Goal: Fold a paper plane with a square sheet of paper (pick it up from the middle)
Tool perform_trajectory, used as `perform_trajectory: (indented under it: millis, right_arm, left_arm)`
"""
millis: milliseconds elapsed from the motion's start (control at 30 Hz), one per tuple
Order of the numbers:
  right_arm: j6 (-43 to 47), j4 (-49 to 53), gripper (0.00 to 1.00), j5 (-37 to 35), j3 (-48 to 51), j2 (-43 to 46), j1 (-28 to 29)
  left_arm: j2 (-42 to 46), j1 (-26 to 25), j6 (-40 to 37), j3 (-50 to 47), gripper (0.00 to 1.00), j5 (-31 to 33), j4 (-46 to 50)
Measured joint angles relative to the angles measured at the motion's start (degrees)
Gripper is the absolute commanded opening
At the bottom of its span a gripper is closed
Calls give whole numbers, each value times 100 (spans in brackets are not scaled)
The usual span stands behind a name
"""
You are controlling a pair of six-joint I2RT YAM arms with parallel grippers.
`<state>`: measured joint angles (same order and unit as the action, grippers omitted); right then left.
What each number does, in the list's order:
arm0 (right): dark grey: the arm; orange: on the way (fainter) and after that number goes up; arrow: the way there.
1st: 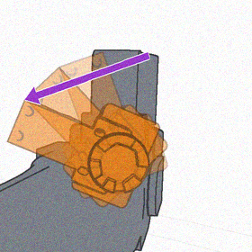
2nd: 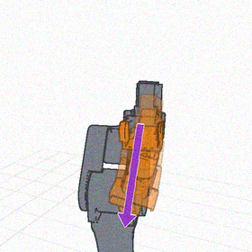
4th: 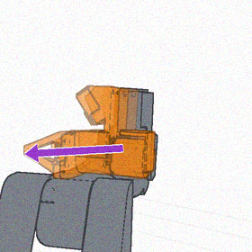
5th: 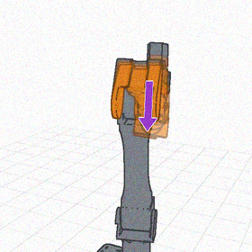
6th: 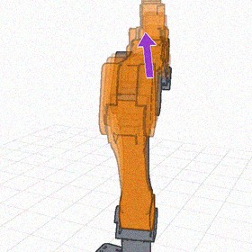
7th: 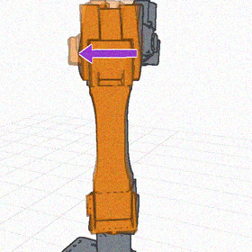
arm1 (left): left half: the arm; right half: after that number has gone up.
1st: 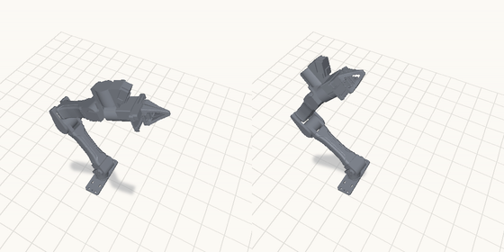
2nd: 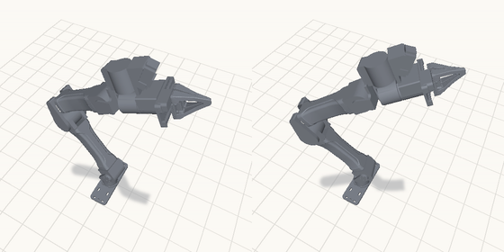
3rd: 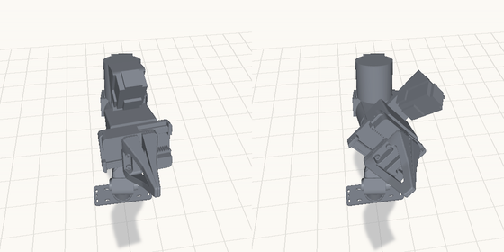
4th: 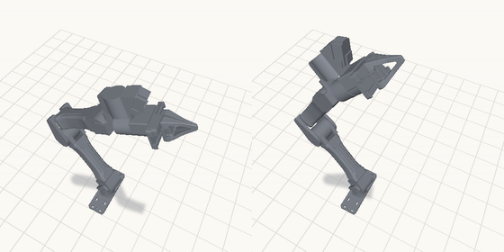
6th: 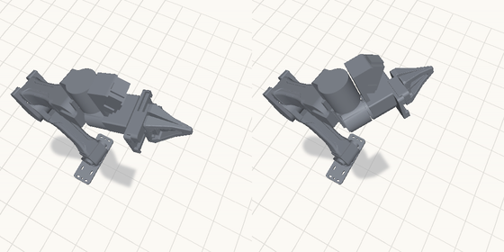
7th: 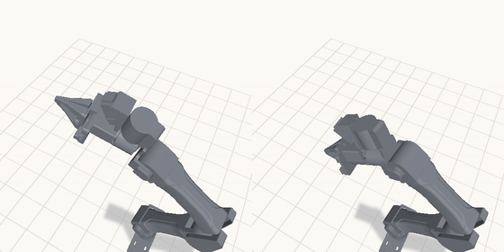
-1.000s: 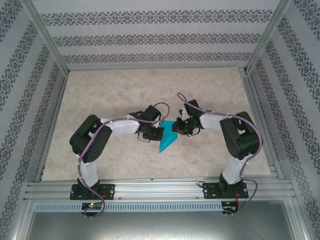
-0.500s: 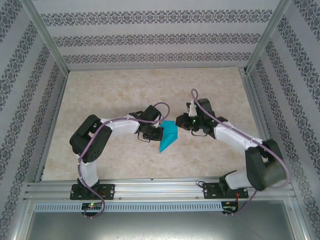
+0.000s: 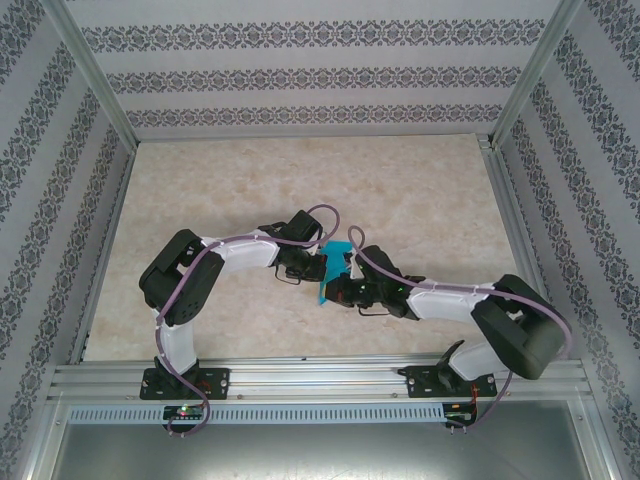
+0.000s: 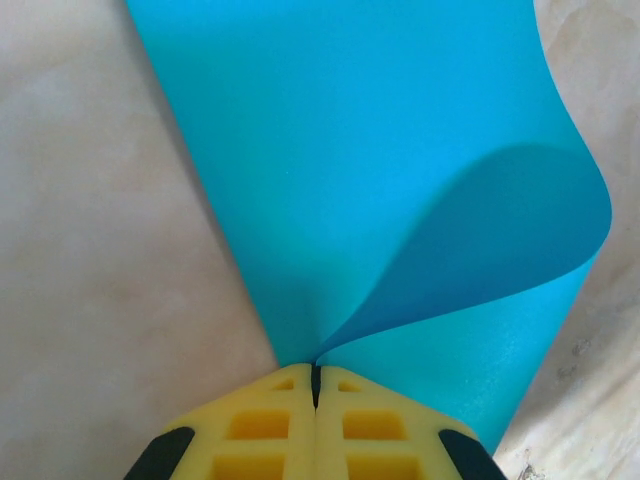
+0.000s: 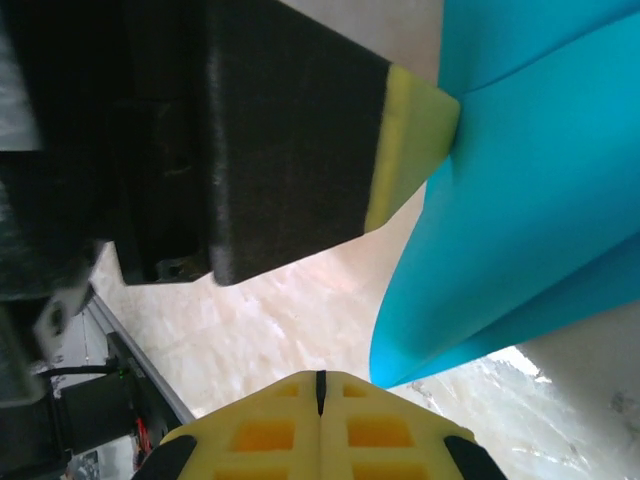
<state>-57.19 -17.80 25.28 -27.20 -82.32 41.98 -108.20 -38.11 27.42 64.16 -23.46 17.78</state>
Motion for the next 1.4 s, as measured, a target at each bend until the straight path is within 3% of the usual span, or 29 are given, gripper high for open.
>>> perform_trajectory:
  millis: [933, 1400]
  right_arm:
    - [-164, -474, 5, -37, -105, -1012, 31]
    - [-249, -411, 6, -103, -103, -579, 299]
  left_arm:
    - [0, 0, -2, 0, 3, -2, 0]
    - [0, -2, -2, 0, 2, 0, -2]
